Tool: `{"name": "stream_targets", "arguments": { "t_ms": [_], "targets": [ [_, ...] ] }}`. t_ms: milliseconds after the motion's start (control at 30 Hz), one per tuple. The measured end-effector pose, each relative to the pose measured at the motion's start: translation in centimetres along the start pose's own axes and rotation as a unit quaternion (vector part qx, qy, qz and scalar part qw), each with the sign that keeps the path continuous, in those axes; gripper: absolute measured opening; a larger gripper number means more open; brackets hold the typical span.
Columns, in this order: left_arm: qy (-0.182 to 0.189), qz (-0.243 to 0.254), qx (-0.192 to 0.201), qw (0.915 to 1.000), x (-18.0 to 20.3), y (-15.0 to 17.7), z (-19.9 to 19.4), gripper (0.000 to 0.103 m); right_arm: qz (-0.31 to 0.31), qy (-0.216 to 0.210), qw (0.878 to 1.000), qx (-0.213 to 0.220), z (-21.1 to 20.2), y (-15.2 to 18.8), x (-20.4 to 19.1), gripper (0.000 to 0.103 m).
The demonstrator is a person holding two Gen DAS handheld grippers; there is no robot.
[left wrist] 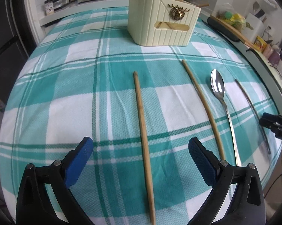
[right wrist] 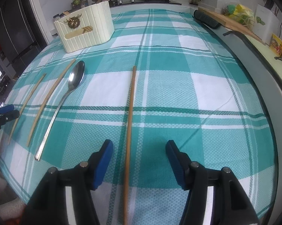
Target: Organize utensils
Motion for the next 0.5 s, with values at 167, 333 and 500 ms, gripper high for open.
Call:
{"name": "stream_targets", "arguments": {
  "t_ms": [167, 333, 500],
  "targets": [
    [0.005, 0.014, -0.028, 0.9995, -0.5, -3.5, 2.7, 0.101, -0.02, -0.016, 0.999, -0.025, 1.6, -3.1, -0.4, 0.06],
    [-0.009, 0.024, -0.064, 0.9976, -0.4, -5.4, 5.6, 0.094, -0.048, -0.016, 0.998, -0.038, 4.2, -6.5, -1.8, 0.06],
    [-0.032, 0.025, -0.072, 0.9966, -0.5, -6.9, 6.9, 0.078, -0.072, 0.009, 0.997, -0.034, 6.3, -9.4, -2.7, 0.056]
  ]
}}
Point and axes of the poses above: each gripper's, at about its wrist camera, not at the fingertips, and z roughly the way its jaws point, x to its right, y to its underside, the point moved 2 cm from there along z, roughly the way its jaws point, and after that the axes turned 2 degrees about -y, right-handed, at the moved point
